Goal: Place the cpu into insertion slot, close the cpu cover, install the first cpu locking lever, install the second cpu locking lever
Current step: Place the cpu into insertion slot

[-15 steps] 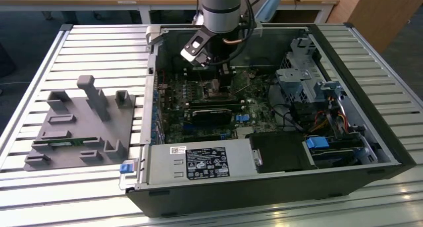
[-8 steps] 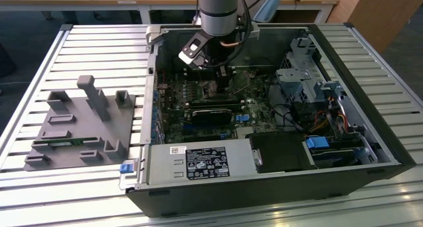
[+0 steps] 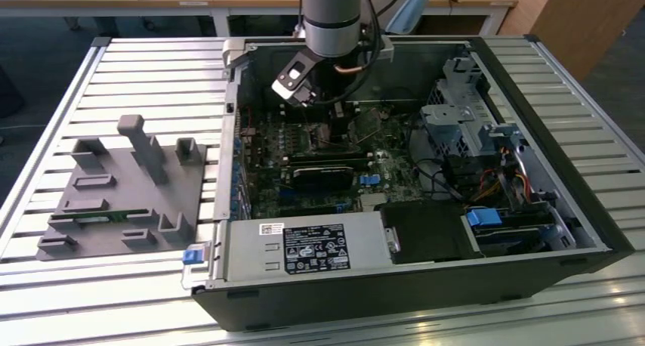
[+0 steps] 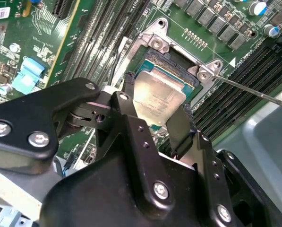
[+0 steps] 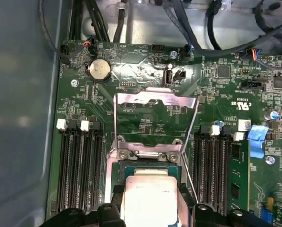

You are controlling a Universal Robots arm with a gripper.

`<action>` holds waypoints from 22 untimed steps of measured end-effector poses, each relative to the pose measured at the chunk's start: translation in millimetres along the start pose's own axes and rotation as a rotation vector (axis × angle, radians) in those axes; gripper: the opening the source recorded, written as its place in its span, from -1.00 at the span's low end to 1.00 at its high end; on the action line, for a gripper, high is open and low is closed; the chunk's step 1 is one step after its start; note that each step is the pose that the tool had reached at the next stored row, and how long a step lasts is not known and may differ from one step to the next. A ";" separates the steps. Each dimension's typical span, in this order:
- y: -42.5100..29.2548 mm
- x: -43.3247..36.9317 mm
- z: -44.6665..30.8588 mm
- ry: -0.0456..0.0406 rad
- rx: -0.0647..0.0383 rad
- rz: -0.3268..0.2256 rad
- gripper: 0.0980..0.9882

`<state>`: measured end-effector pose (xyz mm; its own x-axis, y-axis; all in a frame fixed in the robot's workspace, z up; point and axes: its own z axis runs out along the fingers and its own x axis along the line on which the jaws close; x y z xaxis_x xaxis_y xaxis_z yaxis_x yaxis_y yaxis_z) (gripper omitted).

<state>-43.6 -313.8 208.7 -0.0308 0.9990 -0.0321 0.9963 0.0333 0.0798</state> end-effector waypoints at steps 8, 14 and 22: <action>-0.6 0.6 4.2 -0.0004 0.000 0.006 -0.04; -1.2 0.8 6.6 -0.0006 0.000 0.007 -0.04; -1.5 1.2 9.4 -0.0010 0.000 0.012 -0.04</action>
<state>-44.4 -312.9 199.1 -0.0185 0.9993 -0.0321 0.9966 0.0210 0.0798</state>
